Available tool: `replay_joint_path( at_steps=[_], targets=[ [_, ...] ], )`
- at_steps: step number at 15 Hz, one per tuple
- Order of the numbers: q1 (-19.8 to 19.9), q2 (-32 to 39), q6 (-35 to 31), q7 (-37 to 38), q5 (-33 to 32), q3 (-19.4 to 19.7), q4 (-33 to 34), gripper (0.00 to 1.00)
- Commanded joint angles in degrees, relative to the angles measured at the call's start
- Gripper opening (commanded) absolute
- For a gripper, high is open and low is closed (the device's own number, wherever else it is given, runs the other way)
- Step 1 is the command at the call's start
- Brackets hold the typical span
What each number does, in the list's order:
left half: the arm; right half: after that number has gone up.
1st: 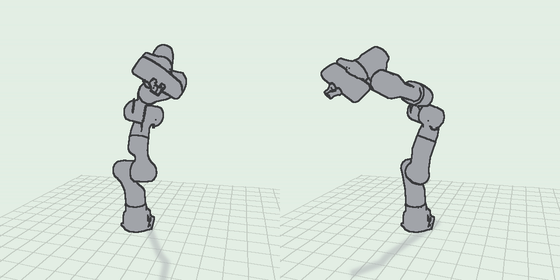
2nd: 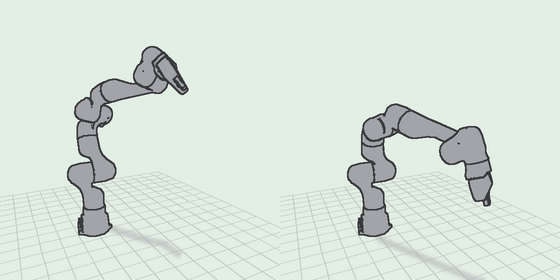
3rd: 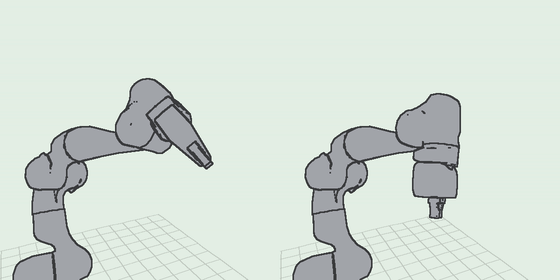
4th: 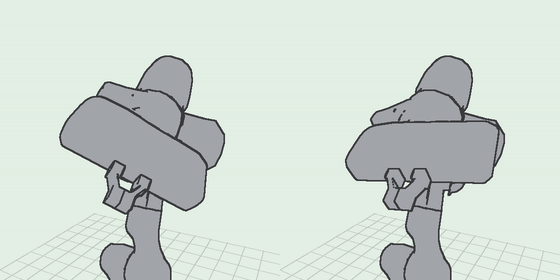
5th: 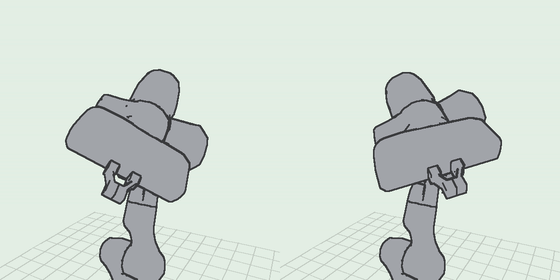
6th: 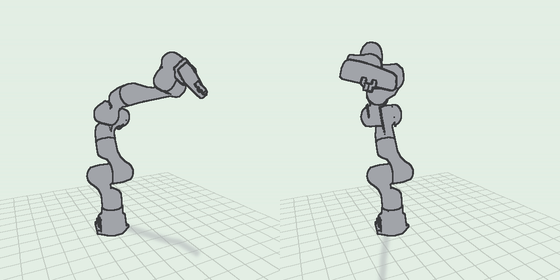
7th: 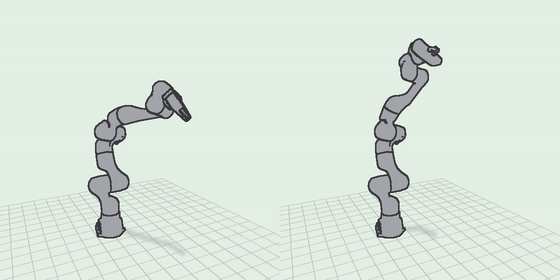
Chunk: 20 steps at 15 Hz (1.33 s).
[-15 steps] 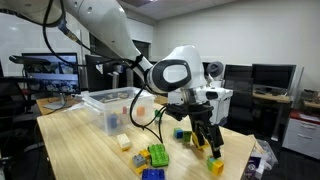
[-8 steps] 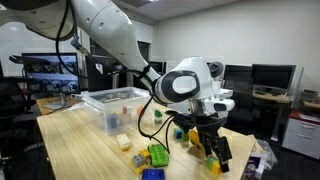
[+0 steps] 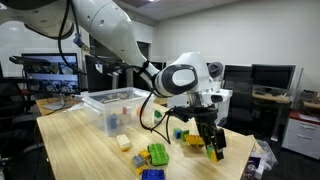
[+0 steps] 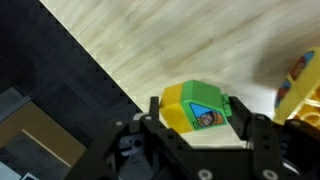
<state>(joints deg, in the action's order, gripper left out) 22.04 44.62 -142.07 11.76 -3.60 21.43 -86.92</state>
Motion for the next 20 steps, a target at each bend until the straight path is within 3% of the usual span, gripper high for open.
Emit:
replay_joint_path(
  at_steps=[1, 4, 9, 15, 16, 17, 20],
  targets=[
    [-1.24, -10.42, 0.63, -4.49, 1.31, -3.62, -4.63, 0.43],
    [-2.45, -18.43, -0.20, -10.09, 2.89, -9.01, -8.60, 0.43],
    [-6.09, -32.08, 2.38, -18.28, 6.81, -15.84, -21.19, 0.43],
    [-12.23, -47.54, 9.98, -27.83, 12.89, -18.99, -36.48, 0.43],
    [-13.35, -49.14, 11.78, -27.86, 12.69, -18.66, -37.67, 0.78],
    [-14.06, -49.86, 12.75, -27.34, 12.10, -18.15, -38.10, 0.93],
    [-14.18, -49.23, 13.62, -25.47, 10.31, -16.28, -36.83, 1.00]
  ],
)
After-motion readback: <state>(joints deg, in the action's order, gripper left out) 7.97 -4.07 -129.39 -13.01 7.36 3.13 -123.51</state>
